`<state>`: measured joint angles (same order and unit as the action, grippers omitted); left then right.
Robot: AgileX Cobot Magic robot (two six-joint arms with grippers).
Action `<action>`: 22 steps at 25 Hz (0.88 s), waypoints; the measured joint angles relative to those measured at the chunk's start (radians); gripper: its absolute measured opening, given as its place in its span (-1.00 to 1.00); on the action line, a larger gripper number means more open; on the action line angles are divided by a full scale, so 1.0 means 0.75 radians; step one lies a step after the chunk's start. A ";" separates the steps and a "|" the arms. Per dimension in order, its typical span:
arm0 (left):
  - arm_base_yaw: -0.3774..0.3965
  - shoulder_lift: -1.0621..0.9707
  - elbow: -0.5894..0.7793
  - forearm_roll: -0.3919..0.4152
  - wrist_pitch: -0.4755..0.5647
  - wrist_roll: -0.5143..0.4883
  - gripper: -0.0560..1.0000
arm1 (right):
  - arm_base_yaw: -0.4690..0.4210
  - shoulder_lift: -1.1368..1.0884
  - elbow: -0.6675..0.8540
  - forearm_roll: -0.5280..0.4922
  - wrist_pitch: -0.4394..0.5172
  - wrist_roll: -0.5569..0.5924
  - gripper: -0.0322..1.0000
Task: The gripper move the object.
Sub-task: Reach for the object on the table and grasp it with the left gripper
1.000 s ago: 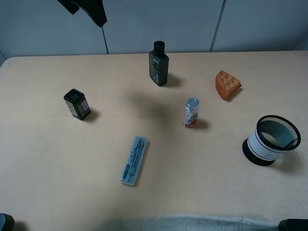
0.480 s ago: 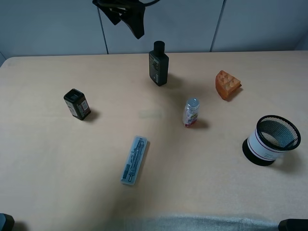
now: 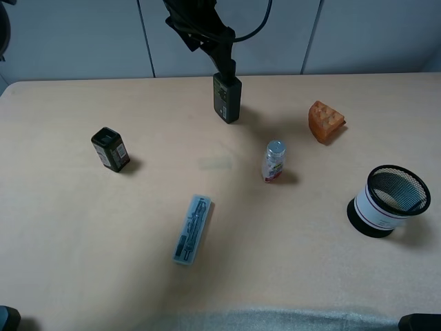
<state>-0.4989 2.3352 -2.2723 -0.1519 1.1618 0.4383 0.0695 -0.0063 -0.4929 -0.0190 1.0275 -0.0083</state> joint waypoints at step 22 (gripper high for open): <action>-0.017 0.149 -0.017 0.040 -0.074 0.183 0.80 | 0.000 0.000 0.000 0.000 0.000 0.000 0.40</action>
<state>-0.5116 2.4473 -2.2848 -0.1216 1.1066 0.5754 0.0695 -0.0063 -0.4929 -0.0190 1.0275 -0.0083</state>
